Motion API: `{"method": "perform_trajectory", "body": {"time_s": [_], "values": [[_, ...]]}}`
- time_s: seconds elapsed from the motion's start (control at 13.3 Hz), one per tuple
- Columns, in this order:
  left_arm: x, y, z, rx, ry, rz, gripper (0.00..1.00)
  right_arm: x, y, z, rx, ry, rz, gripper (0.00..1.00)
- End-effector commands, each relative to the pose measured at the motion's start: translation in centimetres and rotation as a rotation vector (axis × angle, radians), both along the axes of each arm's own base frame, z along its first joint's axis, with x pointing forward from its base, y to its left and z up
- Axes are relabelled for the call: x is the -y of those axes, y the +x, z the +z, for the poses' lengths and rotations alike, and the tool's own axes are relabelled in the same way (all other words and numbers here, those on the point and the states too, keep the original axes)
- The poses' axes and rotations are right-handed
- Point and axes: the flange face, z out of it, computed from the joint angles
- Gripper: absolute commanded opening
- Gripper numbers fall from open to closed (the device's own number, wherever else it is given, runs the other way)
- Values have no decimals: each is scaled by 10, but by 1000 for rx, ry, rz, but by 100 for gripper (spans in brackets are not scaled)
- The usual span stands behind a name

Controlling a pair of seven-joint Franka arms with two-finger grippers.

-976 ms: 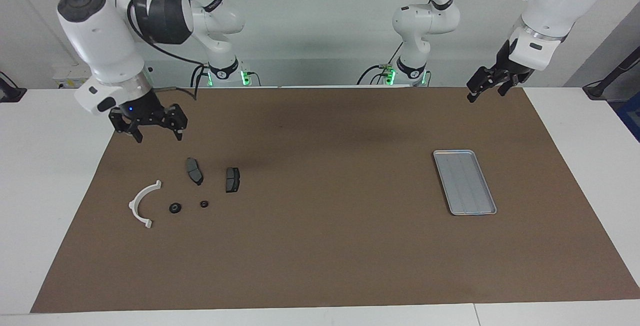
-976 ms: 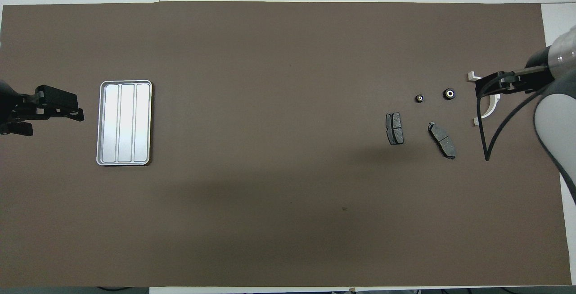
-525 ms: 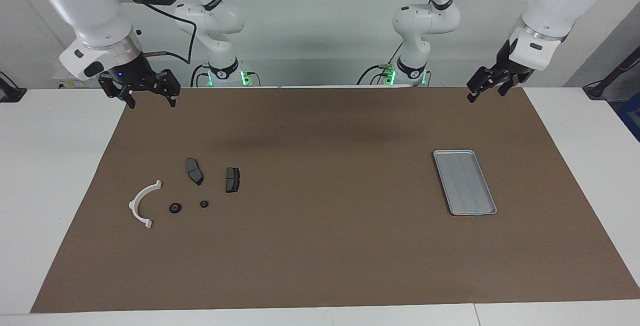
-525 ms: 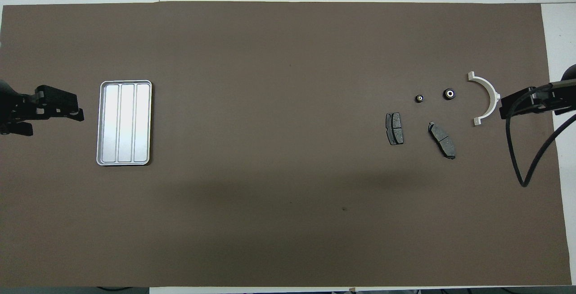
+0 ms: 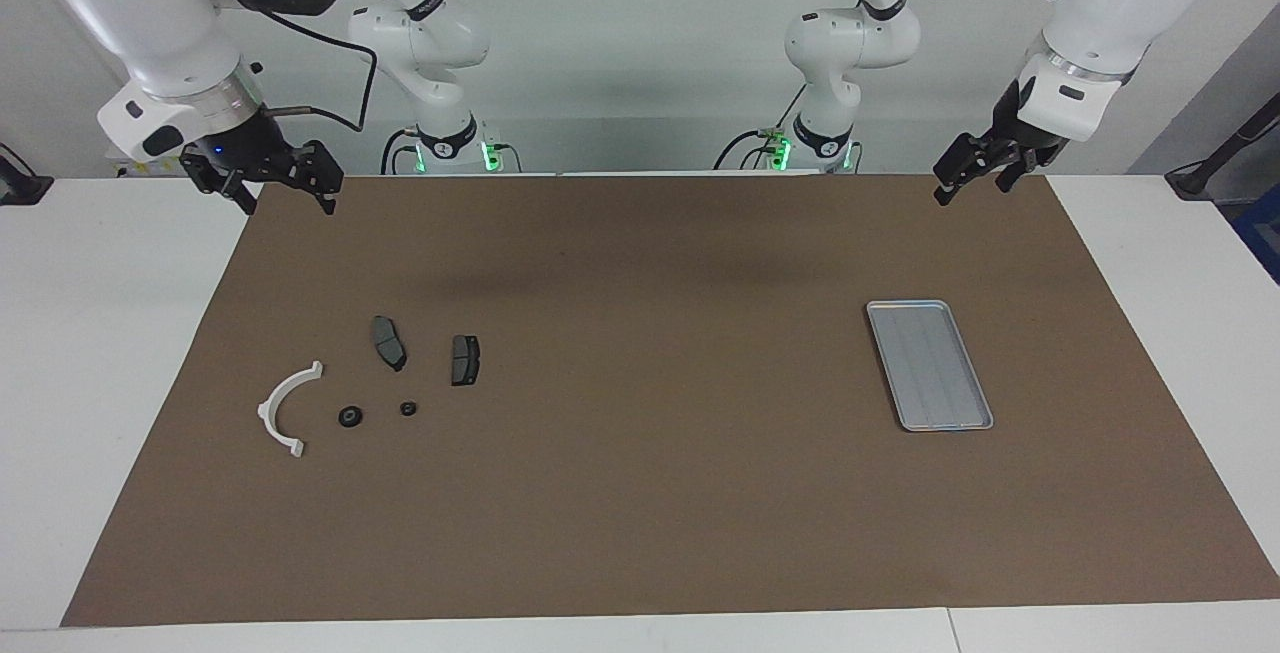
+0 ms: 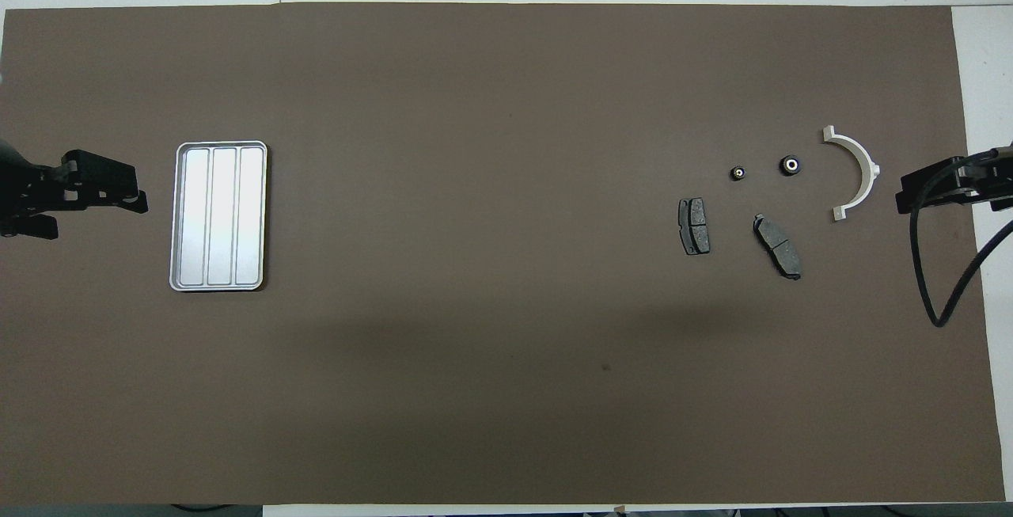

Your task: Place bearing gear from tray to pile

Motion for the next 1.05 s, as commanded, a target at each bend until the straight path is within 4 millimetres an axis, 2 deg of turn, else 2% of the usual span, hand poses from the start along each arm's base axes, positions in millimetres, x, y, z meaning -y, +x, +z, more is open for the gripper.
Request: {"method": "perform_trajectory", "body": {"time_s": [0.0, 0.98], "values": [[-2, -10, 1, 13, 19, -5, 100, -3, -8, -3, 16, 18, -4, 100], [-2, -10, 1, 13, 19, -5, 100, 8, -9, -4, 8, -3, -35, 100]]}}
